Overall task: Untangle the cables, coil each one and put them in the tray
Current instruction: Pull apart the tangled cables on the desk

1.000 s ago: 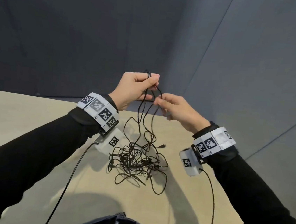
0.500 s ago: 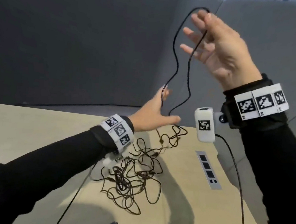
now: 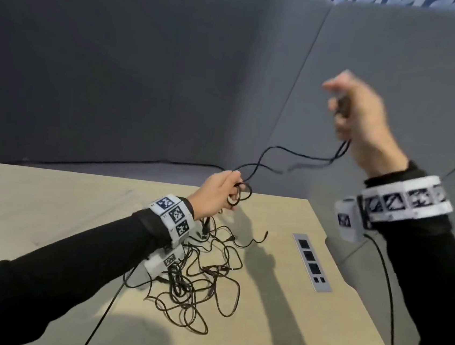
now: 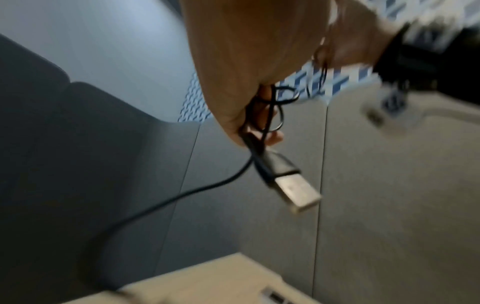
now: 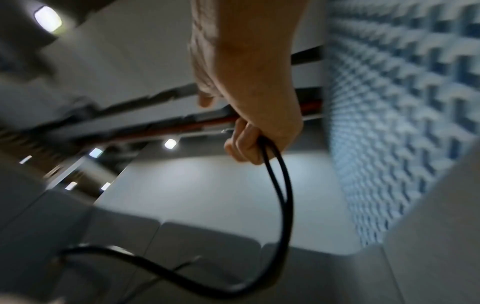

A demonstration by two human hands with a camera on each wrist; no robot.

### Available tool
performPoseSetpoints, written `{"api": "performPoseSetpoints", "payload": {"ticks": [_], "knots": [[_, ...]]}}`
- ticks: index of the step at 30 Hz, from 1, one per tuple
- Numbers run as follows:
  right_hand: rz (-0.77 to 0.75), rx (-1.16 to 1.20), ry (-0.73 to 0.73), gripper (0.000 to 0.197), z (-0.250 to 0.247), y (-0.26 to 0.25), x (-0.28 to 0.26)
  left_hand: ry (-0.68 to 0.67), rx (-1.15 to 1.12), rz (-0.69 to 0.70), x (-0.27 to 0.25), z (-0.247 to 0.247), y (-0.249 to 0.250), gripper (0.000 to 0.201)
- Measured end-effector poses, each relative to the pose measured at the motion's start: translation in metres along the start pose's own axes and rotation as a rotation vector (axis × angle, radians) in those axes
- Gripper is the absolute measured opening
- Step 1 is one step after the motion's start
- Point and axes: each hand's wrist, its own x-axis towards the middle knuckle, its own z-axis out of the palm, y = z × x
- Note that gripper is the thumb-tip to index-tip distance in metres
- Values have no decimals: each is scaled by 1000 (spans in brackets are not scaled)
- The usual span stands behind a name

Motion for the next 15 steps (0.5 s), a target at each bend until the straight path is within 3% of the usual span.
{"api": "performPoseSetpoints", "payload": {"ticks": [1, 3, 4, 5, 9, 11, 15], "knots": [[-31, -191, -144, 33, 10, 15, -13, -16, -27, 14, 1, 1, 9, 29], [-38, -554, -400, 86, 29, 48, -38, -20, 0, 60, 2, 5, 24, 28], [-1, -652, -476, 102, 38, 63, -49, -11, 16, 86, 4, 6, 28, 30], [30, -678, -506, 105, 47, 75, -59, -9, 4, 94, 5, 8, 31, 32], [78, -448, -354, 43, 69, 113, -67, -57, 84, 114, 3, 4, 24, 26], [112, -486, -397, 20, 65, 124, -59, -73, 178, 96, 4, -4, 11, 19], [335, -524, -499, 21, 31, 146, -32, -94, 613, 17, 8, -16, -50, 25]]}}
